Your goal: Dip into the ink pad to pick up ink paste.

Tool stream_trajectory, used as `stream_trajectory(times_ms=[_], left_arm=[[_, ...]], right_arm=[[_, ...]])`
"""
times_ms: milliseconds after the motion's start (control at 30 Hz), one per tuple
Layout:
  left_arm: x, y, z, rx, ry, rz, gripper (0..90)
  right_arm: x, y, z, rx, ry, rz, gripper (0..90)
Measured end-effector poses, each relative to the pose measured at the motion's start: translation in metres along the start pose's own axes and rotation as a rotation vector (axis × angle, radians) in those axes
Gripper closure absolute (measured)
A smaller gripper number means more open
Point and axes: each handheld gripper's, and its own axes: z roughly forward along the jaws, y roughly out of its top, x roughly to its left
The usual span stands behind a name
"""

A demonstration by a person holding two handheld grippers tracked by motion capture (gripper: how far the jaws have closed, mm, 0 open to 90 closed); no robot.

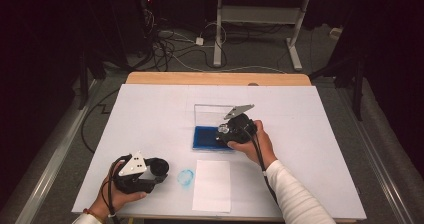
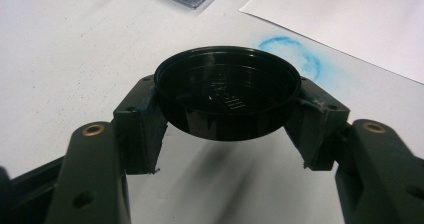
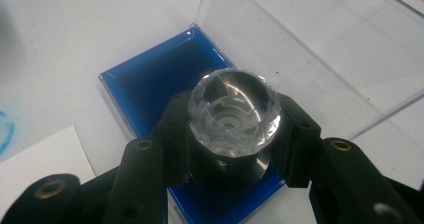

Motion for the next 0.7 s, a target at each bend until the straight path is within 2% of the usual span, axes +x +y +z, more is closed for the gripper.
stream_trajectory(times_ms=[133,200,267,300,333,500,567,600,633,700], left_arm=[[0.0003,0.0001,-0.0005,-0.004,0.002,-0.002,36.7],[0.0001,0.0002,-0.0005,-0.004,0.002,0.0,36.7],[0.0001,0.0,-0.0009,-0.008,-0.002,-0.001,36.7],[0.0004,-0.0002,-0.0007,-0.011,-0.007,-0.003,36.7],[0.0008,-0.0001,-0.0001,-0.009,-0.006,-0.004,36.7],[0.0034,-0.0001,0.0002,-0.014,-0.009,-0.009,36.7],[0.0032,0.0004,0.0003,-0.019,-0.012,-0.008,36.7],[0.0028,0.0008,0.0004,-0.018,-0.011,-0.004,36.7],[0.0023,0.0009,0.0003,-0.017,-0.012,-0.002,36.7],[0.0015,0.0007,0.0004,-0.015,-0.015,0.001,36.7]], right_arm=[[-0.0001,0.0002,0.0024,0.02,-0.007,-0.015,57.8],[-0.0004,-0.0026,0.0062,0.036,0.006,-0.01,69.6],[-0.0042,-0.0052,0.0031,0.007,0.021,0.018,75.1],[-0.0046,-0.0045,0.0023,0.017,0.006,-0.006,75.1],[-0.0051,-0.004,0.0017,0.024,0.01,-0.019,75.1],[0.0002,-0.0044,0.0015,0.02,-0.015,-0.058,75.2],[-0.0006,-0.0052,0.0032,0.017,-0.007,-0.063,75.0],[-0.0025,-0.0056,0.0031,0.006,0.005,-0.06,74.8],[-0.0037,-0.0065,0.0023,-0.007,0.015,-0.031,70.9],[-0.0052,-0.0067,0.0009,-0.031,0.027,-0.012,64.0]])
